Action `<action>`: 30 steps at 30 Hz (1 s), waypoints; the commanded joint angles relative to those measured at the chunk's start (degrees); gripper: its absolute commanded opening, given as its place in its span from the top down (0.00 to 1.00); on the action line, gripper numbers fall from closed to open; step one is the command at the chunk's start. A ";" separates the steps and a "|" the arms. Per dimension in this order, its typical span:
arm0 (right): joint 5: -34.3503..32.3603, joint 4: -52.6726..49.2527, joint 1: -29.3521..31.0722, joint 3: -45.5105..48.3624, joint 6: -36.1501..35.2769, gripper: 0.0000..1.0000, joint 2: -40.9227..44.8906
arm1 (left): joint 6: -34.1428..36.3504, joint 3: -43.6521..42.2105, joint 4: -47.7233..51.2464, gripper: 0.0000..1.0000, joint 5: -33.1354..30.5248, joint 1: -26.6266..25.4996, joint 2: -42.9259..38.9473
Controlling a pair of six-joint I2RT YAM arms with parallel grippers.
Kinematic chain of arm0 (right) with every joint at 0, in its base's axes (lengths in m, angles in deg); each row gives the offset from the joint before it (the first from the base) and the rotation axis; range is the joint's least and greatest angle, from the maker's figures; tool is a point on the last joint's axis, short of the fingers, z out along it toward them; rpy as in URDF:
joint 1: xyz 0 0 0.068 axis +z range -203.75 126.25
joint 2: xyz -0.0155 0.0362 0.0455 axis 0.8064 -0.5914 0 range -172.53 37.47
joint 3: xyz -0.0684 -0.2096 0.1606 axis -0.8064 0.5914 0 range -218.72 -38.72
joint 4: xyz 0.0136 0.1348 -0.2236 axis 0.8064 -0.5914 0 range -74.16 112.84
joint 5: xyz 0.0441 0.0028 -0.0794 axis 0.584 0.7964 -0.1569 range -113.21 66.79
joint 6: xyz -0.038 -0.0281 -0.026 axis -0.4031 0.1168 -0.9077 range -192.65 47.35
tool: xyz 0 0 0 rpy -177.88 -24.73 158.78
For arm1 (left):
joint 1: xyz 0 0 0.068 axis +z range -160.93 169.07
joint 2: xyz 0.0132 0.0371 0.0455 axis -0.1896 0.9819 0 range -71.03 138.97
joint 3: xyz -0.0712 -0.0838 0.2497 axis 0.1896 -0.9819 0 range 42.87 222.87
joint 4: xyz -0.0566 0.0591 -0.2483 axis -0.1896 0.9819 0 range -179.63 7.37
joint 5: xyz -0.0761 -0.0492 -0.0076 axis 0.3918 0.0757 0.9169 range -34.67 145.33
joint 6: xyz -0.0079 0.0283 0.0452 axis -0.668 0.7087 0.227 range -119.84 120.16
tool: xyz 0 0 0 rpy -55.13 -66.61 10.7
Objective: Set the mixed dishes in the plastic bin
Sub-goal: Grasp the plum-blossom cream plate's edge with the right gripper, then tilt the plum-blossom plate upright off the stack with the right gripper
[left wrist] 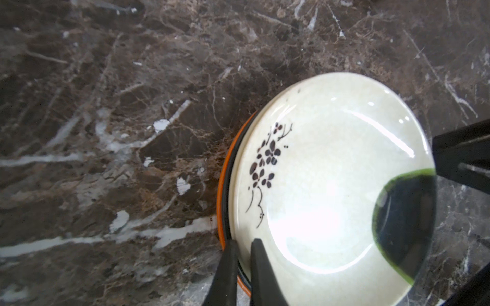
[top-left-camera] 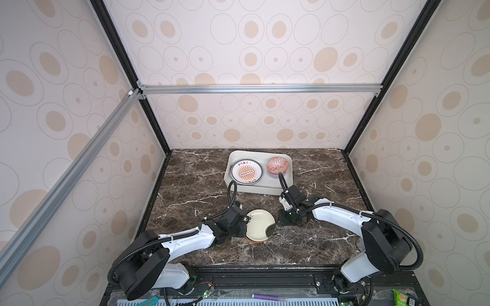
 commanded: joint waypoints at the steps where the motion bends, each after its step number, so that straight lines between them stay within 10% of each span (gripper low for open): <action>1: 0.60 -0.41 -0.15 -0.27 0.08 0.59 0.20 | 0.63 2.26 -0.95 0.93 0.43 0.22 1.65; 19: -0.82 -4.74 -2.12 1.94 0.98 0.56 8.59 | 0.99 2.57 -2.28 0.99 0.98 0.18 3.49; 30: 13.91 4.63 -1.79 5.52 5.29 0.67 4.24 | 0.60 2.02 -3.11 1.00 0.90 0.17 3.49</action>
